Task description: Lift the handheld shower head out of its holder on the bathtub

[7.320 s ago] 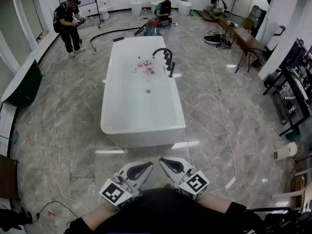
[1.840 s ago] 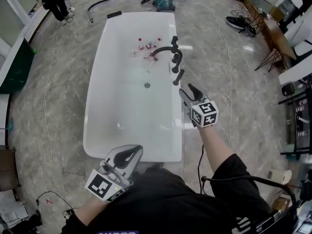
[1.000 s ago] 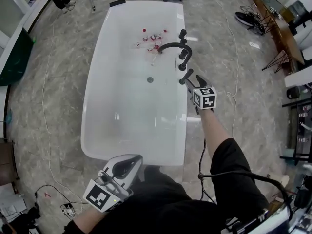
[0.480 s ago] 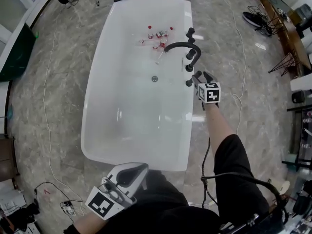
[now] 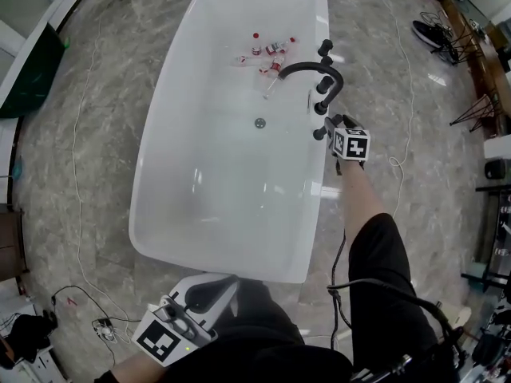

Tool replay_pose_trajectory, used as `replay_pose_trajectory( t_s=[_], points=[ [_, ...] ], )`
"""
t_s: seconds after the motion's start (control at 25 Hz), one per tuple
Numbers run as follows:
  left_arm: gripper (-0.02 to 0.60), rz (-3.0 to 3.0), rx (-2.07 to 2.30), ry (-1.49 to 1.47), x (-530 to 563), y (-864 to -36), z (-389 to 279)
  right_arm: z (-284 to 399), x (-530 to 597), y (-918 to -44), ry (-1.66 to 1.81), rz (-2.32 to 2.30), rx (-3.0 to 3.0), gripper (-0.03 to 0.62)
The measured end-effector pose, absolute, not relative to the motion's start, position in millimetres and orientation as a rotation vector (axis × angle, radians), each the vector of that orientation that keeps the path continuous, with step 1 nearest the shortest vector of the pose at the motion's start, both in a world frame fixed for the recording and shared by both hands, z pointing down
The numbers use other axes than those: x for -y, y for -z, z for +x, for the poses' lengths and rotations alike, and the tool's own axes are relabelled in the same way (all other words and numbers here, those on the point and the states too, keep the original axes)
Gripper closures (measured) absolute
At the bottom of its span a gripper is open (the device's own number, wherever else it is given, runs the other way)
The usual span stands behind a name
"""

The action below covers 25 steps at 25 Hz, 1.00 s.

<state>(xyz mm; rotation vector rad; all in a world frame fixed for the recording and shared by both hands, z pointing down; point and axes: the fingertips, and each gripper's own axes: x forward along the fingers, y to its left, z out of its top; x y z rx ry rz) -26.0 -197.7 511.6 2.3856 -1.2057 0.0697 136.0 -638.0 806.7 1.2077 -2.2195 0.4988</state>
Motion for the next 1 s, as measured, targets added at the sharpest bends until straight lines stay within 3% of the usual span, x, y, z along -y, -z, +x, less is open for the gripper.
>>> replay_pose_trajectory(
  t_s=[0.08,0.24,0.56,1.0],
  points=[
    [0.581,2.375,1.212,-0.082,195,-516,-27,133,639,-811,-0.504,1.202,2.221,0.369],
    [0.581,2.358,1.227,-0.098,191,-522,-28,135,641,-817,-0.504,1.225,2.204,0.456],
    [0.581,2.379,1.215,-0.097,182,-514,-23,138,626,-804,-0.509,1.240,2.203,0.461],
    [0.581,2.460,1.174,-0.033,159,-476,-13,143,580,-721,-0.410,1.276,2.287,0.462]
  ],
)
